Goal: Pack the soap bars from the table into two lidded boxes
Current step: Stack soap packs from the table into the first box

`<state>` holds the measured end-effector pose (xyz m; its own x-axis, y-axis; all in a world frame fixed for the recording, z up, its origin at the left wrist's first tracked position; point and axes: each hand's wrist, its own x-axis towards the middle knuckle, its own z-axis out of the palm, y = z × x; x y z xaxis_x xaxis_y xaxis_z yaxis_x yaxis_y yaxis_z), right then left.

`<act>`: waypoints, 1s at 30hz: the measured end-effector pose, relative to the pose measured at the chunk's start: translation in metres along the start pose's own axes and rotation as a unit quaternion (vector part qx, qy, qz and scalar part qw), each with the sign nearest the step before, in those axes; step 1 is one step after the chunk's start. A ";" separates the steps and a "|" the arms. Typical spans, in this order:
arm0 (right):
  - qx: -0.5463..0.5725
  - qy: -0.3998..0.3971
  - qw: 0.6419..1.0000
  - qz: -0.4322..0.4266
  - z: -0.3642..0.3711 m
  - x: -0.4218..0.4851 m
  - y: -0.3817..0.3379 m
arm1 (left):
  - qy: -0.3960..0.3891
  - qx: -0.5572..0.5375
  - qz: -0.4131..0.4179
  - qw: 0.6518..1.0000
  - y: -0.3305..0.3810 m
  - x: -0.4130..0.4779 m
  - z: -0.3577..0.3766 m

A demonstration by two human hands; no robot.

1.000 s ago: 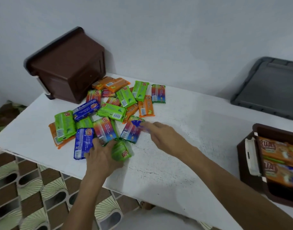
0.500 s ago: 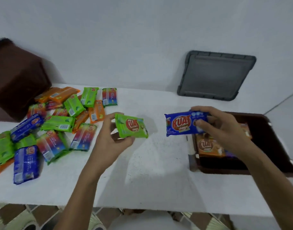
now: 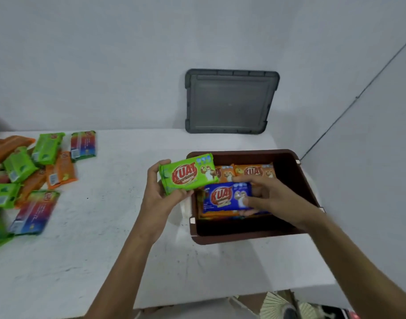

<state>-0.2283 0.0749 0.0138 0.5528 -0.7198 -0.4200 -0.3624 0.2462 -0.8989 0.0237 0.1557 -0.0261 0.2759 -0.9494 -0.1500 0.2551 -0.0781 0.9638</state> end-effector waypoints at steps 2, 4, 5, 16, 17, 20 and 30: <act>-0.002 -0.023 0.999 0.027 0.002 0.011 0.006 | 0.019 0.003 -0.009 1.000 -0.005 0.003 0.007; -0.065 -0.036 0.997 0.034 0.005 0.021 0.011 | 0.035 0.001 -0.013 0.999 -0.007 0.004 0.011; -0.119 -0.034 0.992 0.026 0.005 0.025 0.013 | 0.040 0.002 -0.015 0.999 -0.008 0.005 0.011; -0.460 0.108 0.876 -0.094 0.010 0.019 0.012 | 0.039 0.070 -0.005 0.997 -0.004 0.003 0.014; -0.410 0.126 0.896 -0.113 0.008 0.018 0.008 | 0.034 0.080 0.001 0.996 -0.002 0.003 0.015; -0.209 0.135 0.956 -0.154 0.008 0.014 -0.005 | 0.000 0.085 0.014 0.996 0.008 0.002 0.022; 0.010 0.104 0.986 -0.127 -0.032 -0.017 -0.001 | -0.104 0.379 0.079 0.916 0.018 0.012 0.043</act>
<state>-0.2611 0.0664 0.0260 0.4568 -0.8770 -0.1489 -0.2169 0.0526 -0.9748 -0.0081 0.1304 -0.0015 0.0507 -0.9983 -0.0271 -0.5120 -0.0493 0.8576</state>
